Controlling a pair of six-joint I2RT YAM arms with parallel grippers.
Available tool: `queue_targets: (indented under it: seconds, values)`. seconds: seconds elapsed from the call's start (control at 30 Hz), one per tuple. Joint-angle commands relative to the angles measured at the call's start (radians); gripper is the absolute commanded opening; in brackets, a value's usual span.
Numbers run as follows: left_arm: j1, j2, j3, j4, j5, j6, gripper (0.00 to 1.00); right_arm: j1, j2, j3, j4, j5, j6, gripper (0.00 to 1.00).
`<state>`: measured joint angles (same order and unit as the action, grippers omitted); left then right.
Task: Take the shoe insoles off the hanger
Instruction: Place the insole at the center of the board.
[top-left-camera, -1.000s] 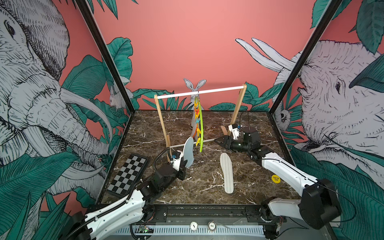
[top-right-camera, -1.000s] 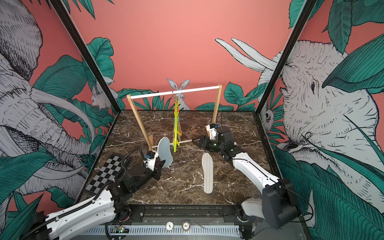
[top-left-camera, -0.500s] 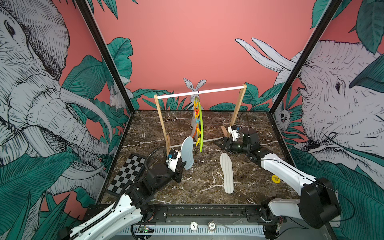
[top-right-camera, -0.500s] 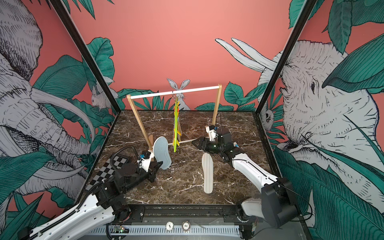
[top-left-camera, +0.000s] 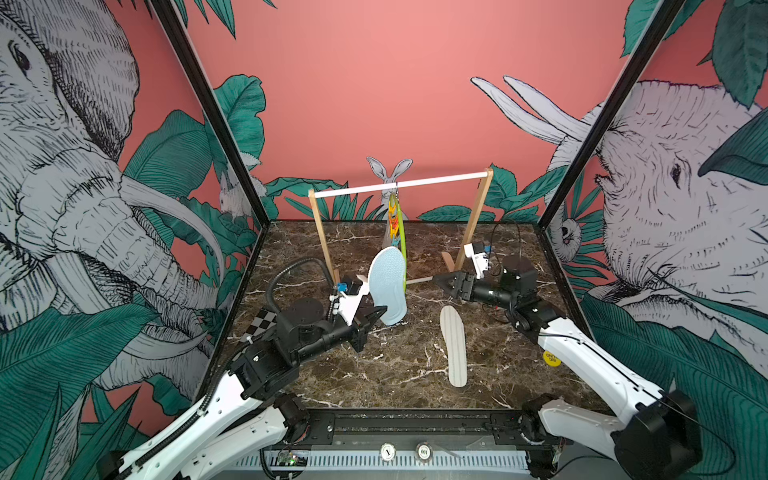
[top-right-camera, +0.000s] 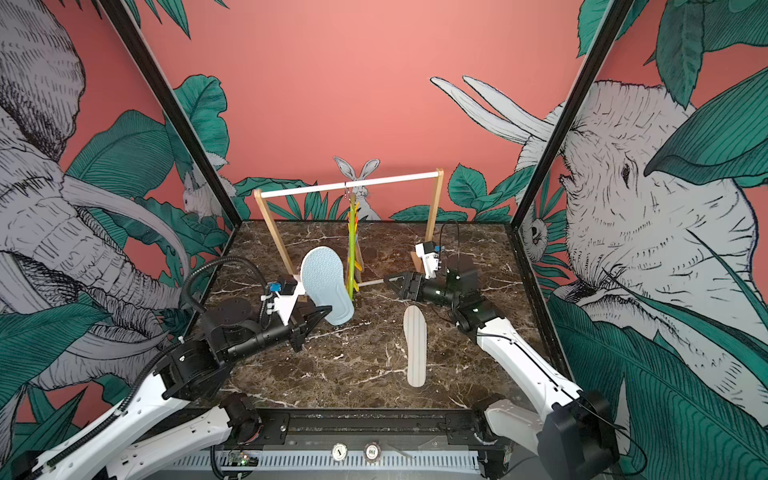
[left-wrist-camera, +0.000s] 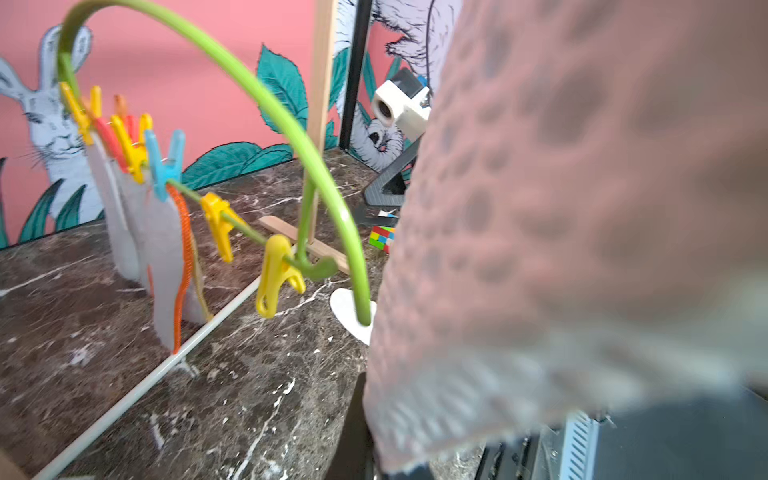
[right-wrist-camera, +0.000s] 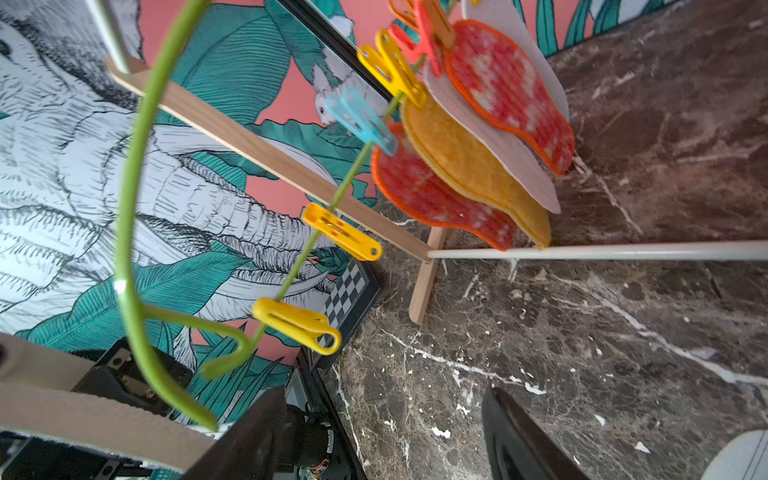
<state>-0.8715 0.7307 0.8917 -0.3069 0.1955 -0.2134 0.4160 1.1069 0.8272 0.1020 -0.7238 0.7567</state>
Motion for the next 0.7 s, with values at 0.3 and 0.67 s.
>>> queue_targets:
  seconds: [0.3,0.67]
  values:
    - [0.008,0.21,0.333,-0.084,0.262,0.048,0.0,-0.005,-0.142,0.176,0.048,-0.096,-0.049,0.65]
    - [0.038,0.37,0.433,-0.056,0.342,0.013,0.0,-0.004,-0.151,0.254,0.128,-0.184,0.019,0.54]
